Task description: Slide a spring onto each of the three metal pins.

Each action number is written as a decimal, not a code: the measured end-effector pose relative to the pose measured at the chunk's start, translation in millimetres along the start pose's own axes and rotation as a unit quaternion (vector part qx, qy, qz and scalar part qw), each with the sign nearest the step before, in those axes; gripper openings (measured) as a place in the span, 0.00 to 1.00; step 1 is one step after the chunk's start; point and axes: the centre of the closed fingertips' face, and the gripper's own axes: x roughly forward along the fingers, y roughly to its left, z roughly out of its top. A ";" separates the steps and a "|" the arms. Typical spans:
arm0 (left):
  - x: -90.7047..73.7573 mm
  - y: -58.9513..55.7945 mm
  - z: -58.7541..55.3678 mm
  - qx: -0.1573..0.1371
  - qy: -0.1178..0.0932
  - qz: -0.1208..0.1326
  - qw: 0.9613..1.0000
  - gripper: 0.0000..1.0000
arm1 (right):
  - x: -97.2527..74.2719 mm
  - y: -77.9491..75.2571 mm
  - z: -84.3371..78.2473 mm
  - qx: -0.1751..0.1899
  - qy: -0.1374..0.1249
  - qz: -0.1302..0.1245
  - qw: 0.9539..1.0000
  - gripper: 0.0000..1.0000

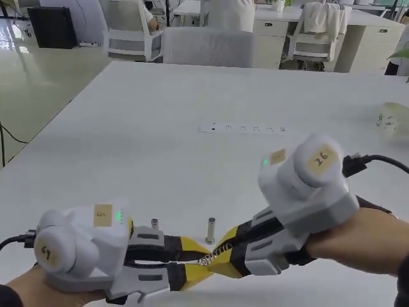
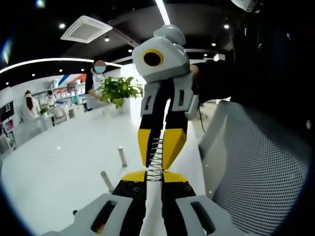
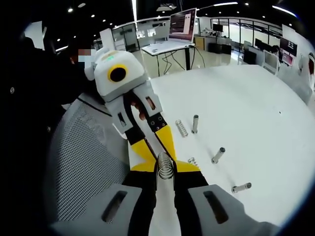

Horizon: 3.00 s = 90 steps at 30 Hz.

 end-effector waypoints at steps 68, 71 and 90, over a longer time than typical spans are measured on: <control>-59.8 23.8 -43.9 -0.094 0.005 0.107 0.990 0.42 | -50.8 -61.4 -23.4 0.004 0.090 -0.074 0.993 0.08; -63.9 25.7 -45.8 -0.096 0.006 0.119 0.988 0.43 | -53.6 -66.4 -23.5 0.005 0.093 -0.079 0.992 0.08; -68.3 26.0 -44.9 -0.094 0.003 0.148 0.984 0.45 | -53.5 -109.0 -34.9 -0.014 0.165 -0.100 0.981 0.08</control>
